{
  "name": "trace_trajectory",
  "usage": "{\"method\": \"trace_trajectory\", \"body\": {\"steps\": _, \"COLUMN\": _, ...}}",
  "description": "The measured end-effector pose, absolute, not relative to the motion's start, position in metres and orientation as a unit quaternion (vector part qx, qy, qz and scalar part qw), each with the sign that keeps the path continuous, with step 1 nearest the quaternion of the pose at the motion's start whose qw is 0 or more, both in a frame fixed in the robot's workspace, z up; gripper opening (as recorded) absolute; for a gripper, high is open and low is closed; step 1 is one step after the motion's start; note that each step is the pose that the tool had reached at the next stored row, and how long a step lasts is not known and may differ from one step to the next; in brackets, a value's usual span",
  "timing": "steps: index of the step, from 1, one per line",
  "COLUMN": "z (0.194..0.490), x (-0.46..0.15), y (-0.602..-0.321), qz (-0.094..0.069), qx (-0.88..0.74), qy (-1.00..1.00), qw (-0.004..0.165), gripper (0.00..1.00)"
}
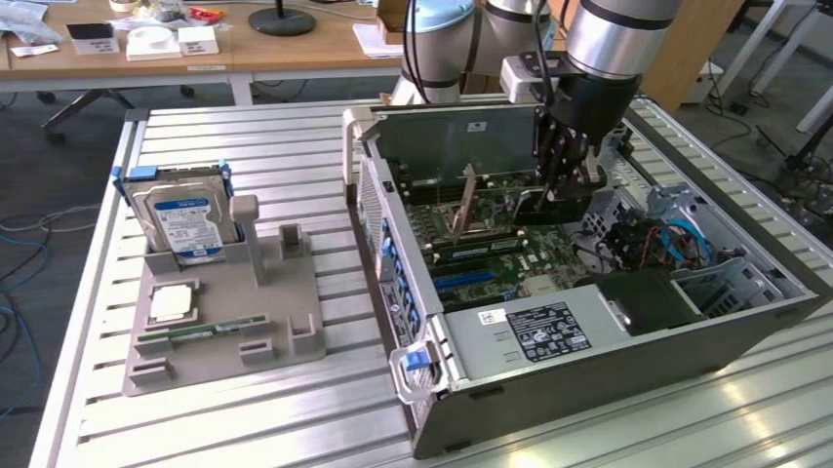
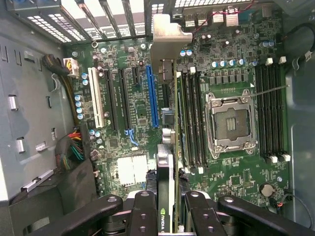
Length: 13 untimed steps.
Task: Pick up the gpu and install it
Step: 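Insert the gpu into the slot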
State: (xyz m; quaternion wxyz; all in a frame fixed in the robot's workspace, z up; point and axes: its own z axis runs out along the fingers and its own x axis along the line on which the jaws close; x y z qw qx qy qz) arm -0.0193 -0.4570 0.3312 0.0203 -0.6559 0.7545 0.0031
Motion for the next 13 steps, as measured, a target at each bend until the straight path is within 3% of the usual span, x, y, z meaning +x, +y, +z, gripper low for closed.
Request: {"method": "trace_trajectory", "body": {"steps": 13, "z": 0.3285, "x": -0.0294, "y": -0.4575, "qz": 0.003, "qx": -0.660, "qy": 0.751, "qw": 0.020, "gripper": 0.27}}
